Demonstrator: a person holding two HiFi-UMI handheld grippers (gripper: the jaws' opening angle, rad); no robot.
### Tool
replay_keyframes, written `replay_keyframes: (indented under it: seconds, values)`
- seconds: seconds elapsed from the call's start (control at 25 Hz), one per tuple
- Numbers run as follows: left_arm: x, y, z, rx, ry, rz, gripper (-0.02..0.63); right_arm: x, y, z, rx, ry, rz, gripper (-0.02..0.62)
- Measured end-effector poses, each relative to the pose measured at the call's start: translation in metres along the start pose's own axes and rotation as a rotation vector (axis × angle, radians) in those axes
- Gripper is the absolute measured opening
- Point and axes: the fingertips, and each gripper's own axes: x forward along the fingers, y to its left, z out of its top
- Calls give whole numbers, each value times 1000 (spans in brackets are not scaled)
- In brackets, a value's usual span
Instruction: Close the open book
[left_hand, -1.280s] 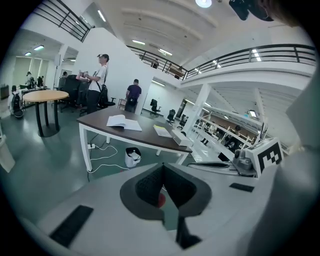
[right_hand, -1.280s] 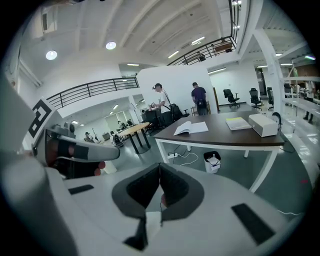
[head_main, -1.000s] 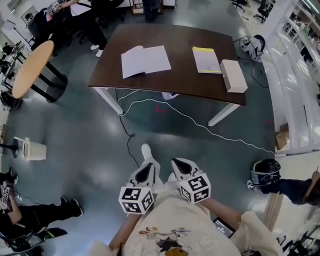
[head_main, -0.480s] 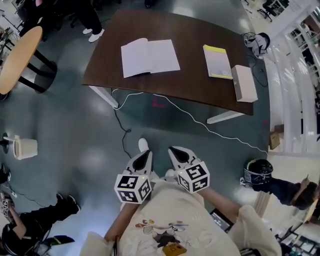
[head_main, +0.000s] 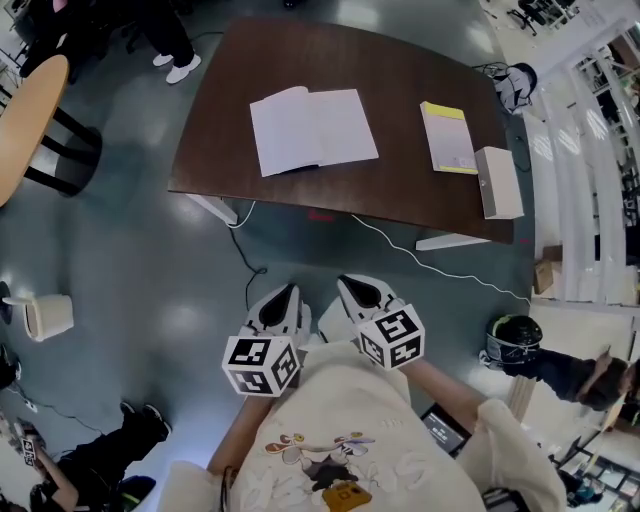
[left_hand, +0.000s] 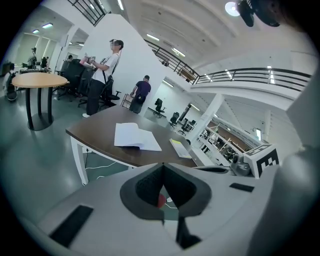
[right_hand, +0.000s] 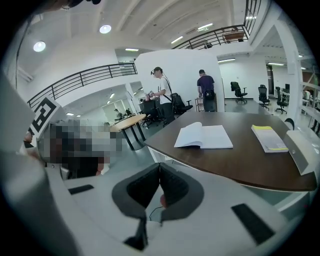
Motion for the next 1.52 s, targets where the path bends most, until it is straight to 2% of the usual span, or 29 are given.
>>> replay_keyframes:
  seconds: [0.4, 0.72, 0.92, 1.0, 1.16, 1.52]
  values:
    - [38, 11, 29, -1, 21, -21, 6, 33, -32, 36, -7, 4, 3, 6]
    - [108, 28, 75, -22, 38, 42, 6, 79, -94, 82, -53, 4, 45, 6]
    - [162, 47, 99, -83, 79, 80, 6, 112, -138, 116, -74, 14, 80, 6]
    - [185, 52, 102, -136, 87, 87, 6, 124, -157, 122, -79, 25, 95, 6]
    - [216, 62, 99, -334, 84, 101, 6, 138, -182, 128, -65, 58, 140, 6]
    - [258, 76, 91, -643, -6, 104, 8, 167, -205, 137, -121, 97, 230, 6]
